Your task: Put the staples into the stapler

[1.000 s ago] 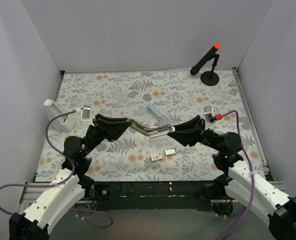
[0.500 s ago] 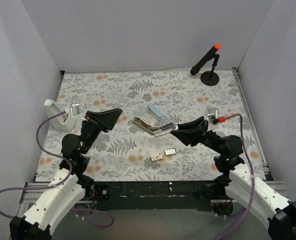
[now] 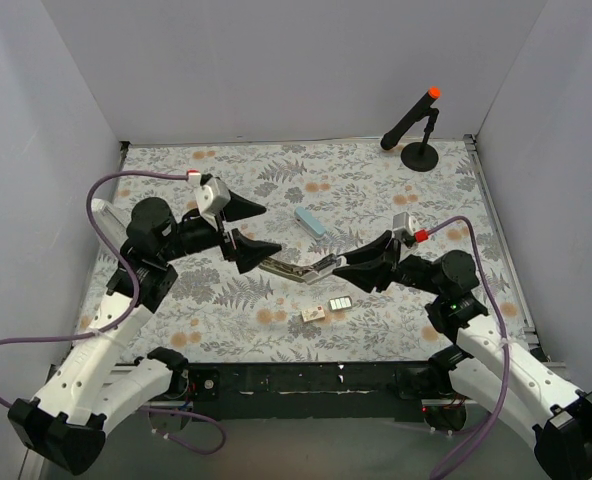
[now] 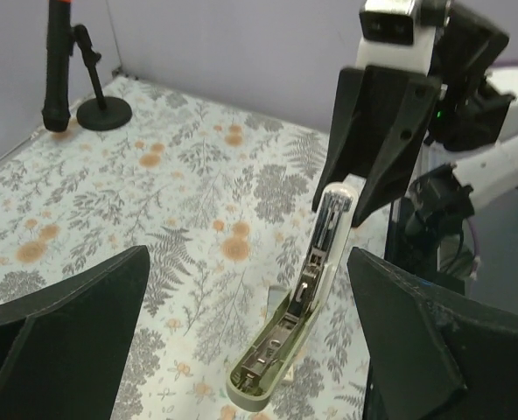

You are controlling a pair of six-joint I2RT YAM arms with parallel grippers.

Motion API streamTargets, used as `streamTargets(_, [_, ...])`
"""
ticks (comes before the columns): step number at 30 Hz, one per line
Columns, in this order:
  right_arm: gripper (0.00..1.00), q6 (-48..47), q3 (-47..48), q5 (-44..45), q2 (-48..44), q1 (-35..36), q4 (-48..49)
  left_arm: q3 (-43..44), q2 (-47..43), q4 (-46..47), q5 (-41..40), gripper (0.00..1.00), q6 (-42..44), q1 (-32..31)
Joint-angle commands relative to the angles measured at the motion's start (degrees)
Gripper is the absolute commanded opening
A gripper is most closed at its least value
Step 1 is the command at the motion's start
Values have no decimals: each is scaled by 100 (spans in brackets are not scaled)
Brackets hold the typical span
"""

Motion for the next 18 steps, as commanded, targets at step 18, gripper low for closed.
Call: streamTargets(18, [1,-213,286,-882,439,-9,767,498,1268,-1819,-246,79,2974,-1947])
